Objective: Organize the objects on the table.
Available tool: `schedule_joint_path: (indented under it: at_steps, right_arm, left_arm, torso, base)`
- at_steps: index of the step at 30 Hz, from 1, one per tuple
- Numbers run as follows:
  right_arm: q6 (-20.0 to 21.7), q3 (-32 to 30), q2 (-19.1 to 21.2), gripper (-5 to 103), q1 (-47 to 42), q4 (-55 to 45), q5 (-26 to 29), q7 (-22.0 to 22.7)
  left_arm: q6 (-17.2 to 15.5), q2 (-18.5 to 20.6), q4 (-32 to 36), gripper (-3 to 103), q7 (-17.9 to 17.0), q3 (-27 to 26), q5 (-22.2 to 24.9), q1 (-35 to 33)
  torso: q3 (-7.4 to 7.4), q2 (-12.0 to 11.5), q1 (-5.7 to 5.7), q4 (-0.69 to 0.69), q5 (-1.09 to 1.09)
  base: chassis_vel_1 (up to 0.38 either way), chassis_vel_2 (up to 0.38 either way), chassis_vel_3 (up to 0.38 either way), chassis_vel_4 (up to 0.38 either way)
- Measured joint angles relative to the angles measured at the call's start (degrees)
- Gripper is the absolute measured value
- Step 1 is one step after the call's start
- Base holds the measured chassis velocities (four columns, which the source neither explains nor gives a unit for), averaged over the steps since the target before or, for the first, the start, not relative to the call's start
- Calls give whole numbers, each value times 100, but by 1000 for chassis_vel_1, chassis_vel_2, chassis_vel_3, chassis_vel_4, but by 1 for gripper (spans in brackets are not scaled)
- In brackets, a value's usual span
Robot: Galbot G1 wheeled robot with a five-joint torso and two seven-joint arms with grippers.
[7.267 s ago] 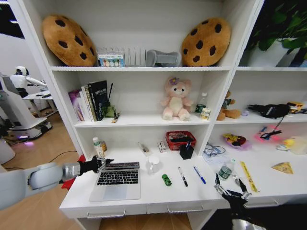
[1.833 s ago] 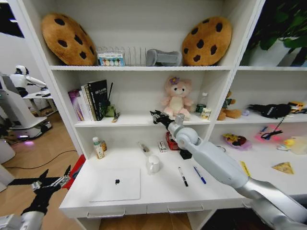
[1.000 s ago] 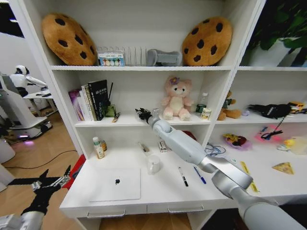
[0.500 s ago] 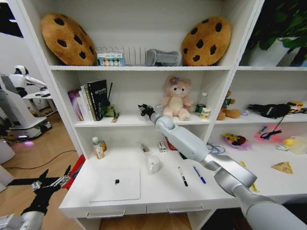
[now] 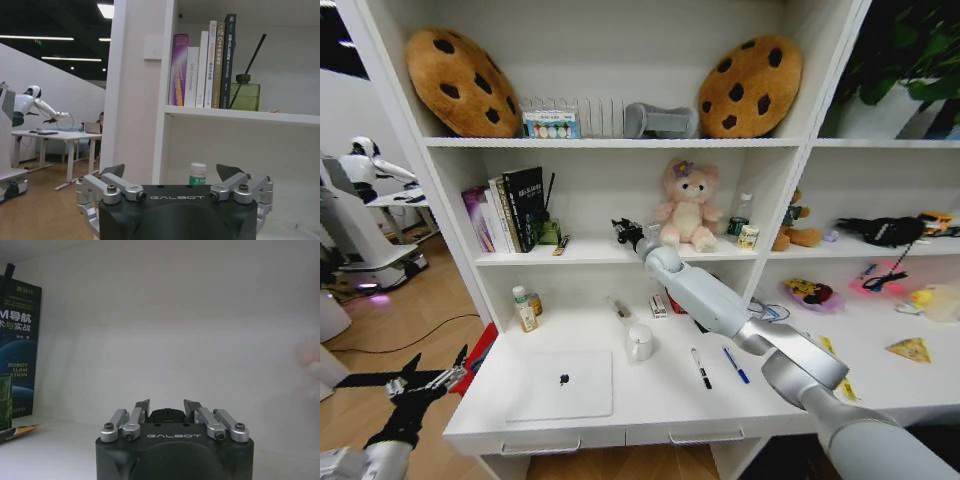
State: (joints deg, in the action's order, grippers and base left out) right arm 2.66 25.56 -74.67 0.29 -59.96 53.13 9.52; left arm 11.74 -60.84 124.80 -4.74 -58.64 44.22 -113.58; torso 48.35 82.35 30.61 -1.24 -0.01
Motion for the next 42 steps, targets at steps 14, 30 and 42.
schedule_joint_path:
  at_steps: [14,30,42]
  right_arm:
    - [467,-414,795,40,-413,-1819,247,397]
    - [630,-809,1837,95,-908,-2953,374,507]
    - [852,-1559,2454,100,-1804,-4665,552,656]
  left_arm:
    - [0,0,0,100,0,0,0,0]
    - [-1,0,0,100,0,0,0,0]
    - [-1,0,0,100,0,0,0,0]
  torso:
    - [0,0,0,0,1]
    - [0,0,0,2,1]
    - [-1,0,-1,-1,0]
  base:
    - [0,0,0,0]
    - [0,0,0,0]
    - [0,0,0,0]
